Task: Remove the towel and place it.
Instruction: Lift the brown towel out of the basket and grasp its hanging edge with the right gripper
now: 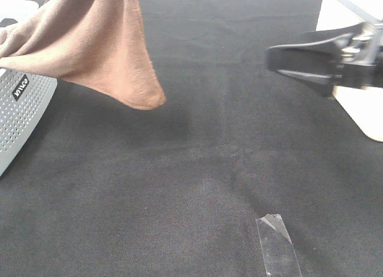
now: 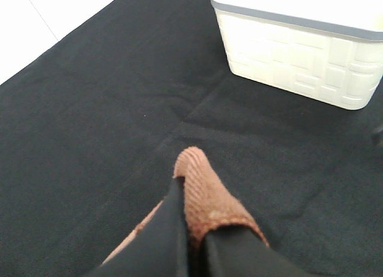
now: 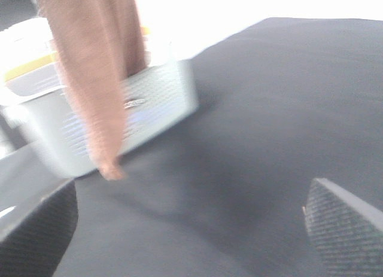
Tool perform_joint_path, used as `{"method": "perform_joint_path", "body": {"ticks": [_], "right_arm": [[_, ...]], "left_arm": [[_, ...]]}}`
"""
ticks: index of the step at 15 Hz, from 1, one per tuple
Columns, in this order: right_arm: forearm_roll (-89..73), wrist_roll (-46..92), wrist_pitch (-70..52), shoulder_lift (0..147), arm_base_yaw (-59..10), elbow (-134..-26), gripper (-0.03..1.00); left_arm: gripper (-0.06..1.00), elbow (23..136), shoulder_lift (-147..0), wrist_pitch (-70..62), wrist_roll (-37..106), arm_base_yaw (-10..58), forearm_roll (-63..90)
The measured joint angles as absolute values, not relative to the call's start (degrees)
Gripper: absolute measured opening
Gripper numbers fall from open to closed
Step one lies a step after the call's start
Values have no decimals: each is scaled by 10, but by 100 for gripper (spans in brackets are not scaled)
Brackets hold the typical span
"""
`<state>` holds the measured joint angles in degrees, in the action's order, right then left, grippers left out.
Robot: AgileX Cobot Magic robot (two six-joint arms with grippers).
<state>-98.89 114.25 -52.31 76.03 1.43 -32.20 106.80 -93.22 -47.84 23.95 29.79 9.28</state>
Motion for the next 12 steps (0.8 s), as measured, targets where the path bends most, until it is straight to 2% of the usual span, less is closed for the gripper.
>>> {"method": "perform_joint_path", "body": {"ticks": [6, 12], "right_arm": [[-993, 1163, -497, 932, -147, -484, 95], [-993, 1163, -483, 1012, -240, -560, 95]], "left_arm": [[0, 1068, -932, -465, 237, 298, 100], [0, 1068, -932, -444, 221, 298, 115]]}}
